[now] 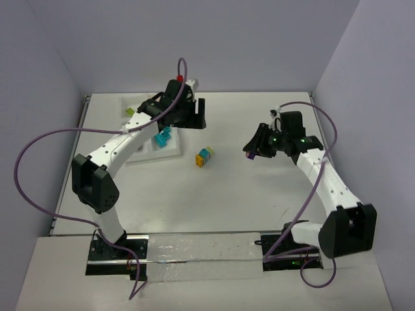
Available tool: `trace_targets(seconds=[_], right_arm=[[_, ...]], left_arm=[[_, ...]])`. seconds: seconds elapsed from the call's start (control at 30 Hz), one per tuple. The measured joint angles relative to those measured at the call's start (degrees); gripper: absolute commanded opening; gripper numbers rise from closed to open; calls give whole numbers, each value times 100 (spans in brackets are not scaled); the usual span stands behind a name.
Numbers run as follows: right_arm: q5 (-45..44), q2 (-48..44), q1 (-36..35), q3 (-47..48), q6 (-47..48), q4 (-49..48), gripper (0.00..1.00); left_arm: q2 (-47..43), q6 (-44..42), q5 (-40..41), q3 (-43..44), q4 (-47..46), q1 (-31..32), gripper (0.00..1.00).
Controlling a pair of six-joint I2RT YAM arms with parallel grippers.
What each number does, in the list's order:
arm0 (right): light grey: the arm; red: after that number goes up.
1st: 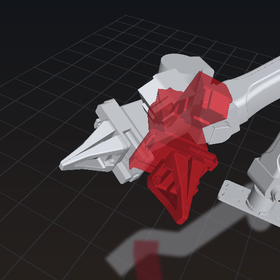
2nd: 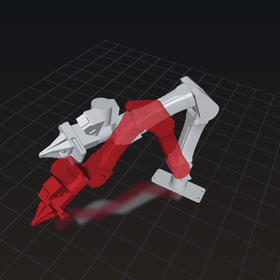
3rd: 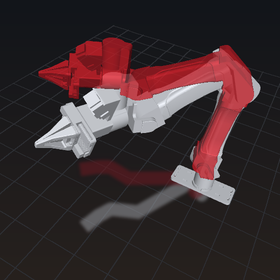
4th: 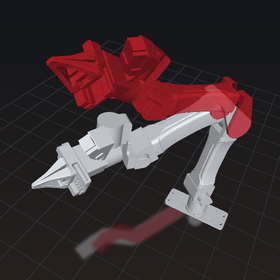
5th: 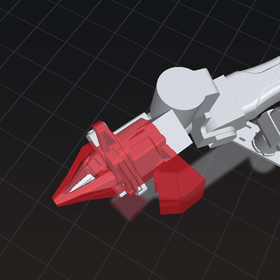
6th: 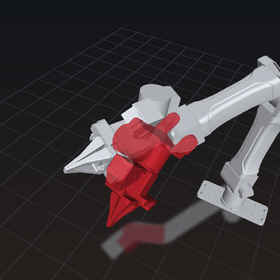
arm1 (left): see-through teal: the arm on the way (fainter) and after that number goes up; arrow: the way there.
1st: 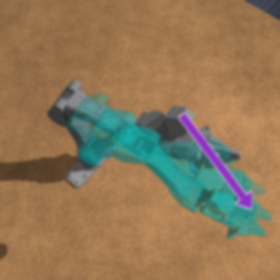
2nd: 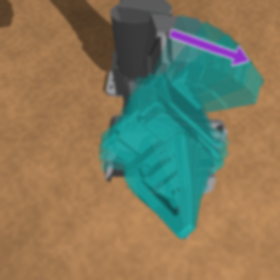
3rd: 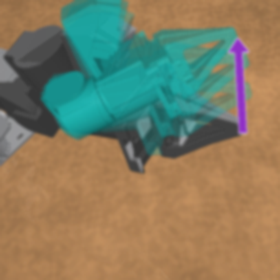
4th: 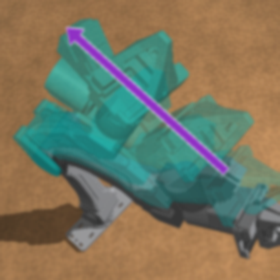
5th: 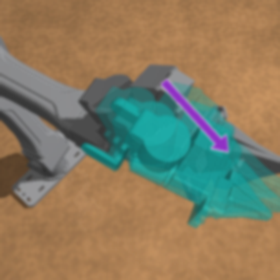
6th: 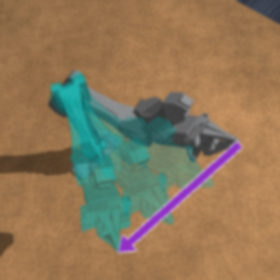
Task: Sort the legos into containers by color
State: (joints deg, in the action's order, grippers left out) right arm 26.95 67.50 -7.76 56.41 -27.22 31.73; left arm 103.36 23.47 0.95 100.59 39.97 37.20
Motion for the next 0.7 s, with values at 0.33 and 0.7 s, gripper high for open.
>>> trace_targets(seconds=[0.33, 0.7], right_arm=[[-1759, 2643, -1076, 1097, 493, 964, 2], [-2656, 3268, -1304, 1077, 304, 1230, 45]], left_arm=[[-116, 23, -95, -280, 78, -310, 78], [-119, 90, -185, -470, 86, -305, 78]])
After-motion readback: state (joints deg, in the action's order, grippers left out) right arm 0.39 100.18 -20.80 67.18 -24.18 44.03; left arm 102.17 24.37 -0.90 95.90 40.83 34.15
